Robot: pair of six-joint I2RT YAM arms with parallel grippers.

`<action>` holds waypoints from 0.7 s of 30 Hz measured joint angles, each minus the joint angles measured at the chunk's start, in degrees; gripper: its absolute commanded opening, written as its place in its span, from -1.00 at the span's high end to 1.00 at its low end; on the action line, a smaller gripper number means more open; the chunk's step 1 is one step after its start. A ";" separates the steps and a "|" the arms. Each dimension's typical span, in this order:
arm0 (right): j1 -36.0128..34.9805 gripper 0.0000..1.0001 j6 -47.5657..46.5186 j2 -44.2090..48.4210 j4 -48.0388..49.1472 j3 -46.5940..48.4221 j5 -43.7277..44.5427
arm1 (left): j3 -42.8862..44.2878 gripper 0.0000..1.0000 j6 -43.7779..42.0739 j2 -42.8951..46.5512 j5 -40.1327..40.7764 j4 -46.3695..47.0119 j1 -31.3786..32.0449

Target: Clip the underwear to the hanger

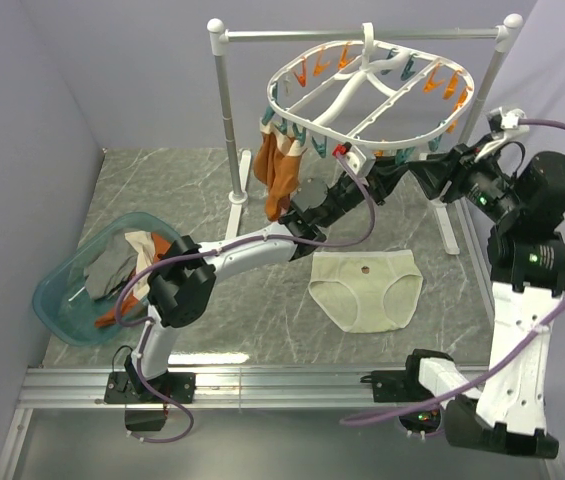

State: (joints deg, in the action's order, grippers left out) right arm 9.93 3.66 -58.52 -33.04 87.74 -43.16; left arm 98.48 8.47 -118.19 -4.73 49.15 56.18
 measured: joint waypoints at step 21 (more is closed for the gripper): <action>0.09 -0.31 11.91 0.26 22.12 -18.49 1.25 | -6.40 0.99 -11.08 -2.78 -0.44 20.17 0.15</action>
State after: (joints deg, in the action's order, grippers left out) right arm 10.02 15.57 -58.26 -10.92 69.25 -41.91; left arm 92.07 -2.61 -120.97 -5.17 69.32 56.34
